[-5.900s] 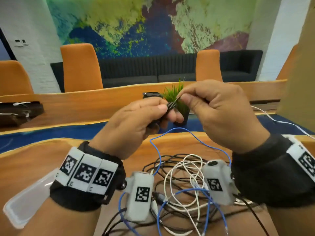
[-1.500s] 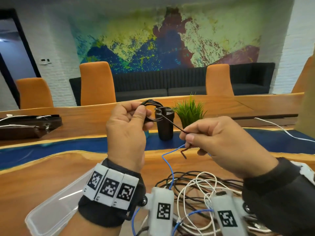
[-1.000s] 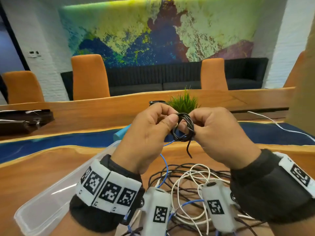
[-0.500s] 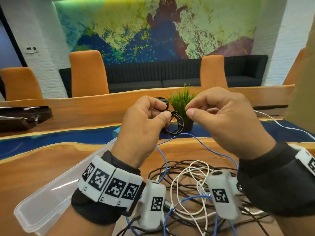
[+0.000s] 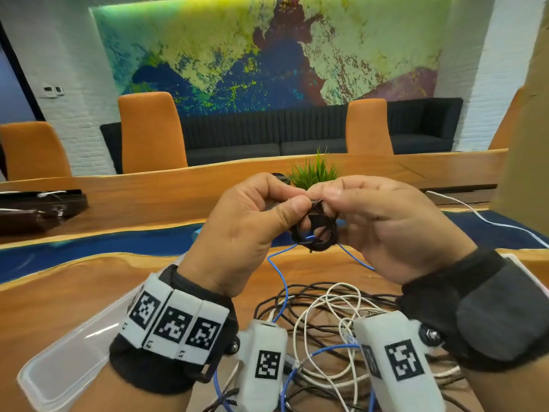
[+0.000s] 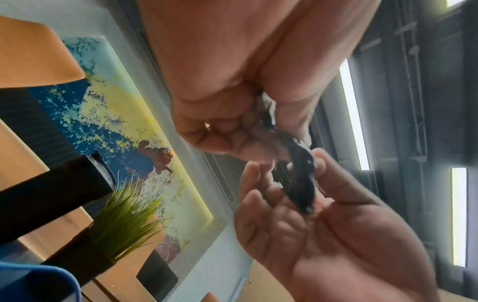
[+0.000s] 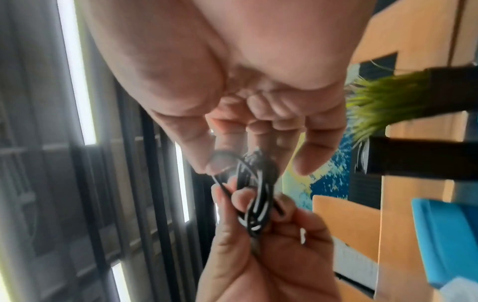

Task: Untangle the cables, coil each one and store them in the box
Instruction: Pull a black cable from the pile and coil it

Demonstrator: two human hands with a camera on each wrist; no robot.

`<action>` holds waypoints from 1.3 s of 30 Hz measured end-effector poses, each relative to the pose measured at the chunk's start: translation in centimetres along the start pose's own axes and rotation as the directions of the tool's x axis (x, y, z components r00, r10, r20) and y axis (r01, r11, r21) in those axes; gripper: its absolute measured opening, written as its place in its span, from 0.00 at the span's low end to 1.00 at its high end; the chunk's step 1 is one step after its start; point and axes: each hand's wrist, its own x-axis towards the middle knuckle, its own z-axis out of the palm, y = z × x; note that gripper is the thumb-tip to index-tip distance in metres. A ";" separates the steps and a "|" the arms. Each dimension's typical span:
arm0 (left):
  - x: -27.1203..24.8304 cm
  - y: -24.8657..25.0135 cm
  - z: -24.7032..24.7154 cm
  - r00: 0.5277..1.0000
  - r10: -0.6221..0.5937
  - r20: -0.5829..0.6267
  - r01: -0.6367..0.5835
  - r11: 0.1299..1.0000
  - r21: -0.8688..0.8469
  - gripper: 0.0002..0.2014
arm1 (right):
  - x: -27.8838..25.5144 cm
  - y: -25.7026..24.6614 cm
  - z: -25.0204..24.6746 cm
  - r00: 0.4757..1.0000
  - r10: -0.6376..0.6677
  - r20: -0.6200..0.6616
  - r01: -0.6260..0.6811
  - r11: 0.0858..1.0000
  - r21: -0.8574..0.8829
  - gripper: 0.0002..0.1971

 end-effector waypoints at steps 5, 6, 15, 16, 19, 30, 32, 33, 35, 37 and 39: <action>-0.3 -0.1 -0.3 0.984 -0.032 0.176 0.017 0.996 0.086 0.07 | 0.0 0.2 0.9 0.989 0.048 -0.140 -0.071 0.984 -0.164 0.15; -0.3 0.0 -0.4 0.978 -0.037 0.206 0.010 0.992 0.129 0.08 | 0.0 0.2 1.0 0.986 0.034 -0.162 -0.071 0.970 -0.232 0.15; -0.3 0.0 -0.9 0.968 0.004 0.253 0.027 0.993 -0.116 0.17 | 0.1 0.7 0.4 0.976 0.107 -0.189 -0.155 0.954 -0.258 0.13; -0.3 0.0 -0.8 0.970 0.016 0.243 -0.009 0.999 -0.031 0.18 | 0.1 0.7 0.2 0.976 0.129 -0.173 -0.169 0.956 -0.240 0.11; -0.3 0.6 -0.7 0.980 0.078 0.183 -0.124 0.959 0.255 0.14 | 0.0 0.3 -0.3 0.977 0.171 -0.124 -0.197 0.951 -0.240 0.10; -0.3 0.3 -0.4 0.991 0.128 0.029 -0.111 0.698 0.707 0.06 | 0.3 0.1 -0.3 0.922 -0.200 -0.333 -0.036 0.810 -0.586 0.04; -0.1 -0.1 -0.5 0.991 0.122 -0.046 -0.061 0.748 0.661 0.05 | 0.1 -0.3 0.2 0.861 -0.451 -0.234 0.169 0.688 -0.705 0.04; 0.0 -0.2 -0.4 0.990 0.112 -0.081 -0.039 0.785 0.618 0.05 | -0.1 -0.4 0.5 0.859 -0.490 -0.150 0.221 0.619 -0.754 0.03; 0.0 -0.2 0.0 0.987 0.060 -0.149 0.016 0.887 0.462 0.04 | -0.1 0.2 0.9 0.895 -0.443 -0.051 0.170 0.444 -0.880 0.03; 0.0 -0.2 0.3 0.978 -0.033 -0.207 0.088 0.960 0.265 0.04 | 0.1 1.1 1.2 0.916 -0.400 -0.031 0.090 0.280 -0.956 0.07; 0.1 -0.3 0.2 0.971 -0.107 -0.213 0.133 0.985 0.111 0.03 | 0.3 1.3 1.3 0.912 -0.411 -0.016 0.133 0.333 -0.933 0.04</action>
